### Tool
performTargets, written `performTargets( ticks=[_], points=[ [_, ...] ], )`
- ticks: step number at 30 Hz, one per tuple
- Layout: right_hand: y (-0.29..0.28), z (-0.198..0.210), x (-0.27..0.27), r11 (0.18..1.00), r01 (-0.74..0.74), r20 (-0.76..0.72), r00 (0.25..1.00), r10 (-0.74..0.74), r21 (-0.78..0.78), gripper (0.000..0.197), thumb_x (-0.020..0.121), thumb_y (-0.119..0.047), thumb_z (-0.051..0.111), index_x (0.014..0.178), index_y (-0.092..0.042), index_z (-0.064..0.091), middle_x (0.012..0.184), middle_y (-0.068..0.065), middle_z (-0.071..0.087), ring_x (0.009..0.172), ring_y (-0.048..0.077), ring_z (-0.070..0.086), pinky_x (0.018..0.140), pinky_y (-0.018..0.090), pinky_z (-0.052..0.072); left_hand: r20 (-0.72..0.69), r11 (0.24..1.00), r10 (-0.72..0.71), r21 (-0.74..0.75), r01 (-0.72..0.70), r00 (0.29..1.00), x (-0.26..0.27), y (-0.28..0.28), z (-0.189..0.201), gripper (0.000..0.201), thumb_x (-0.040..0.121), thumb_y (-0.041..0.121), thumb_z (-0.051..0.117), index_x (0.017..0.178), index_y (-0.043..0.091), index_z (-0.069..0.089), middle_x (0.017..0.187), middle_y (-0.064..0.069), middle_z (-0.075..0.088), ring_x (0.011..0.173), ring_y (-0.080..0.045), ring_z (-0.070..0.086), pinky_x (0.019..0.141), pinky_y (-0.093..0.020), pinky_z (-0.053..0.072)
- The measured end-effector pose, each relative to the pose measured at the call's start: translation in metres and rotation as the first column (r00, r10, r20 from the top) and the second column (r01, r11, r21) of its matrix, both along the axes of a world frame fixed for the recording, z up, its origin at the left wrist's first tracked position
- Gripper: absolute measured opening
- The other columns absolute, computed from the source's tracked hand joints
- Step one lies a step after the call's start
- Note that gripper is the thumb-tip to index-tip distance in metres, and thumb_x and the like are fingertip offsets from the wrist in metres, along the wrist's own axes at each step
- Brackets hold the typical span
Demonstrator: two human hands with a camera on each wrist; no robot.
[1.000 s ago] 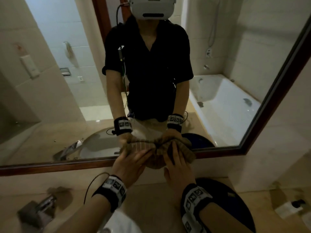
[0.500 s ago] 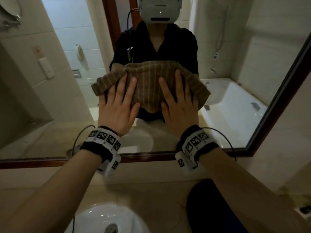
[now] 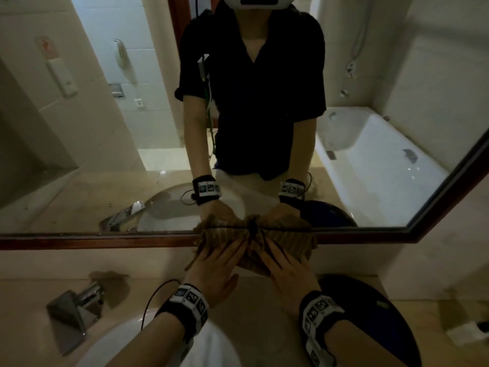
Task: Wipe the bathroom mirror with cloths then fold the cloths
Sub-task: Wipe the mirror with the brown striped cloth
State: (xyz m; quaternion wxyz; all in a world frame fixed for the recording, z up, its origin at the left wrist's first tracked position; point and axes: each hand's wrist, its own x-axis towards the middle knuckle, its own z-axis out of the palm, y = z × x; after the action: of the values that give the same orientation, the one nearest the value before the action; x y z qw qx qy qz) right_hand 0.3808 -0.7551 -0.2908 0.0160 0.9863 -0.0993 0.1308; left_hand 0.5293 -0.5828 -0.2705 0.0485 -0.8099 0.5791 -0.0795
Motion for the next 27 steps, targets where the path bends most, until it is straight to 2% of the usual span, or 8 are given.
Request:
performTargets(
  ticks=[7,11,14,17,19,21,25,27],
  points=[
    [-0.004,0.002,-0.002,1.0,0.007,-0.009,1.0,-0.007,-0.021,0.094,0.058,-0.046,0.081,0.141,-0.025,0.041,0.148,0.001,0.037,0.112,0.018,0.056,0.077,0.039,0.055,0.007,0.999,-0.021,-0.024,0.021,1.0,0.002,-0.003,-0.006,0.097,0.058,0.039,0.073,0.144,0.018,0.033,0.145,0.0,0.045,0.129,-0.023,0.036,0.106,-0.048,0.02],
    [0.013,-0.005,0.007,0.999,0.038,0.019,0.999,-0.038,0.005,0.103,0.046,-0.041,0.088,0.136,-0.02,0.042,0.145,0.003,0.038,0.113,0.021,0.048,0.065,0.04,0.058,0.031,0.999,-0.051,0.0,0.051,0.998,0.01,0.008,0.001,0.096,0.062,0.02,0.064,0.149,0.021,0.024,0.153,0.003,0.03,0.139,-0.021,0.027,0.111,-0.051,0.02],
    [0.032,-0.007,0.025,0.999,0.005,0.027,1.0,-0.006,0.032,0.107,0.039,-0.037,0.091,0.133,-0.019,0.043,0.142,0.004,0.039,0.105,0.022,0.06,0.057,0.038,0.057,0.07,0.998,-0.039,0.061,0.034,0.997,0.027,0.031,0.007,0.098,0.06,0.017,0.063,0.15,0.023,0.023,0.154,0.004,0.028,0.139,-0.019,0.028,0.114,-0.05,0.013],
    [0.061,-0.002,0.054,0.997,-0.056,0.054,0.997,0.054,0.046,0.102,0.042,-0.036,0.09,0.132,-0.02,0.043,0.139,0.0,0.041,0.1,0.016,0.067,0.06,0.036,0.057,0.093,0.994,0.007,0.105,-0.017,0.996,0.05,0.066,0.009,0.108,0.055,0.019,0.068,0.151,0.027,0.02,0.15,0.004,0.035,0.135,-0.019,0.031,0.115,-0.049,0.004],
    [0.085,-0.001,0.078,0.994,-0.096,0.075,0.993,0.092,0.044,0.099,0.047,-0.035,0.087,0.134,-0.021,0.042,0.141,-0.002,0.039,0.104,0.014,0.064,0.066,0.035,0.057,0.099,0.99,0.042,0.13,-0.055,0.994,0.071,0.097,0.008,0.117,0.053,0.018,0.068,0.151,0.028,0.006,0.149,0.004,0.037,0.135,-0.018,0.033,0.116,-0.047,0.004],
    [0.11,-0.005,0.103,0.989,-0.138,0.084,0.987,0.135,0.042,0.095,0.054,-0.036,0.084,0.137,-0.023,0.04,0.145,-0.003,0.036,0.111,0.015,0.06,0.071,0.037,0.056,0.113,0.987,0.068,0.138,-0.083,0.991,0.094,0.127,0.009,0.118,0.053,0.015,0.067,0.151,0.029,0.002,0.149,0.006,0.038,0.134,-0.018,0.039,0.117,-0.046,0.006],
    [0.149,-0.01,0.138,0.988,-0.155,0.063,0.986,0.154,0.015,0.095,0.056,-0.038,0.085,0.138,-0.022,0.039,0.146,-0.001,0.035,0.118,0.018,0.045,0.077,0.038,0.056,0.212,0.981,-0.029,0.193,-0.013,0.977,0.131,0.161,0.02,0.087,0.063,0.014,0.056,0.145,0.029,0.033,0.146,0.005,0.043,0.136,-0.019,0.038,0.117,-0.049,0.007],
    [0.156,-0.004,0.141,0.993,-0.114,0.048,0.993,0.112,0.035,0.099,0.051,-0.039,0.087,0.137,-0.023,0.039,0.145,-0.003,0.035,0.116,0.017,0.051,0.074,0.038,0.056,0.267,0.982,-0.062,0.188,0.011,0.962,0.142,0.167,0.025,0.079,0.068,0.019,0.061,0.143,0.028,0.039,0.147,0.006,0.041,0.138,-0.018,0.035,0.117,-0.051,0.006]
  ],
)
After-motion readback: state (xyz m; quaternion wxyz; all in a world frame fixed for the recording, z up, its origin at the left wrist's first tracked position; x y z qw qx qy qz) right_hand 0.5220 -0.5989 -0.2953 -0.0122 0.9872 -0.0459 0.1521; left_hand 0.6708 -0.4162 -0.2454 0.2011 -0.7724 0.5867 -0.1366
